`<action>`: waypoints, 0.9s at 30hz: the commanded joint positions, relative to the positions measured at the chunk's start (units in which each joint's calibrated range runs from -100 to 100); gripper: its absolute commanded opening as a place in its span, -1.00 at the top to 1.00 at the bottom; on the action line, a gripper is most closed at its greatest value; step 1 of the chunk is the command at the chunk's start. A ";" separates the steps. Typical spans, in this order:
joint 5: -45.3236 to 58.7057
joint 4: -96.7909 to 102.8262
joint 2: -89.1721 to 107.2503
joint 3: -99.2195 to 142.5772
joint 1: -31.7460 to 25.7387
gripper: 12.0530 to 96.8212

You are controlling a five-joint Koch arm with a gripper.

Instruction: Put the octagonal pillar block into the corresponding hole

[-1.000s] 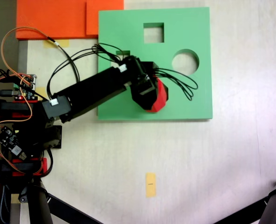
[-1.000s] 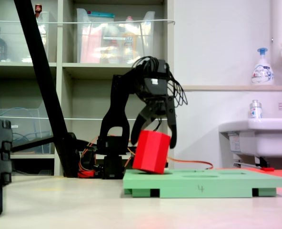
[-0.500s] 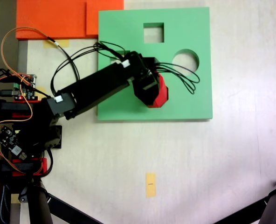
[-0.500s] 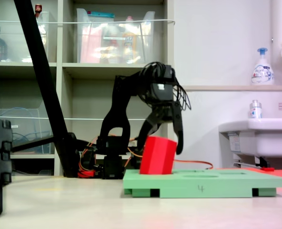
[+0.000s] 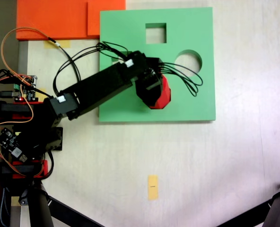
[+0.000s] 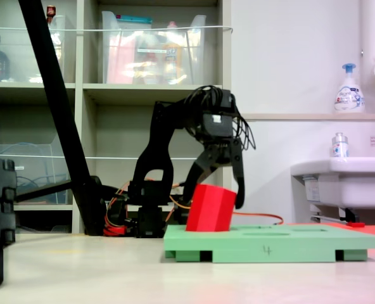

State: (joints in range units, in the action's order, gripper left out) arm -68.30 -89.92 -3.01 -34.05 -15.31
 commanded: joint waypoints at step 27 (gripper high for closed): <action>2.74 4.17 8.18 2.65 -0.98 -0.98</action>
State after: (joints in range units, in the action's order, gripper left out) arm -66.69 -87.76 -3.83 -31.21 -15.70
